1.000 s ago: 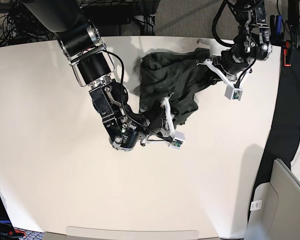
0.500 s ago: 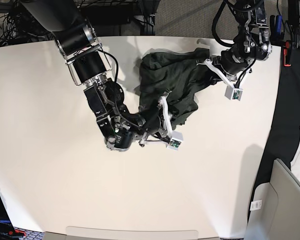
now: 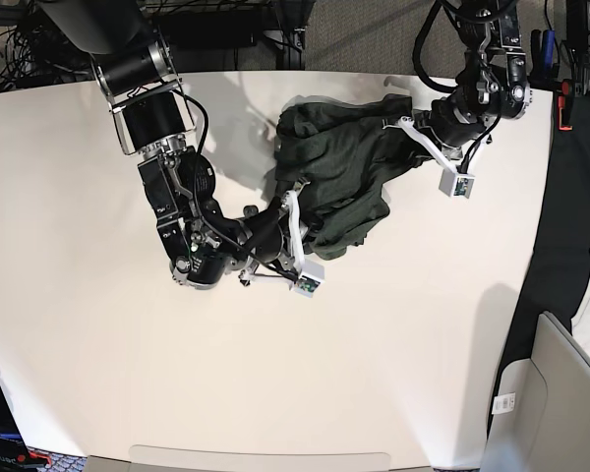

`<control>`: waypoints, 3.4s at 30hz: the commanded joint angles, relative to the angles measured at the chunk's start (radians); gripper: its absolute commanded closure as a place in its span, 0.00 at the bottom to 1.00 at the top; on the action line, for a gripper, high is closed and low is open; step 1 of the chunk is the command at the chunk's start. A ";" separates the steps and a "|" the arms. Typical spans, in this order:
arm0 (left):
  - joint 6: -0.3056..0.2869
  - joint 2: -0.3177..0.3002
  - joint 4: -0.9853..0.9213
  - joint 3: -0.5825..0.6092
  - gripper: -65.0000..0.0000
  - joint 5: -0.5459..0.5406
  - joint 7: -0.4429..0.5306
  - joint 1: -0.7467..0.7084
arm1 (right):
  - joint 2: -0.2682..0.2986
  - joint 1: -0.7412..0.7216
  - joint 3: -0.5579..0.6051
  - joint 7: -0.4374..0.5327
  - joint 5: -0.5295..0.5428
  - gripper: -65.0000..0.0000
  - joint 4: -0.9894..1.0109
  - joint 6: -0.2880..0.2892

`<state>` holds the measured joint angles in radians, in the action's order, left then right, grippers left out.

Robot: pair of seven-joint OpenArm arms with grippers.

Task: Fold the T-shirt properly
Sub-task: 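Pull the shirt edge toward the arms with the right gripper, left gripper holding, then spread the folded shirt flat between both grippers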

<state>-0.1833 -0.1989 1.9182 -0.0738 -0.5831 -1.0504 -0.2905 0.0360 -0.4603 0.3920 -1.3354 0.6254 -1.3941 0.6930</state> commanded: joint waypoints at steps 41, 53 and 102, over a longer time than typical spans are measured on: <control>-0.003 0.005 0.155 -0.011 0.99 -0.013 0.264 -0.201 | -0.193 -0.022 0.075 0.724 -0.167 0.94 0.310 0.005; -0.006 0.005 0.172 -0.005 0.99 -0.022 0.264 -0.307 | -0.075 -0.010 -0.001 0.632 -0.169 0.94 0.040 -0.020; -0.003 -0.101 -0.081 -0.004 0.99 -0.243 -0.072 -0.051 | -0.052 0.199 -0.153 0.284 -0.480 0.94 -0.098 -0.031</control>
<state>-0.1848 -0.2871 1.8275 -0.0723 -0.8234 -1.1316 -0.3401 -0.0185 -0.2409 0.2420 -1.0595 0.1345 -1.4734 0.6586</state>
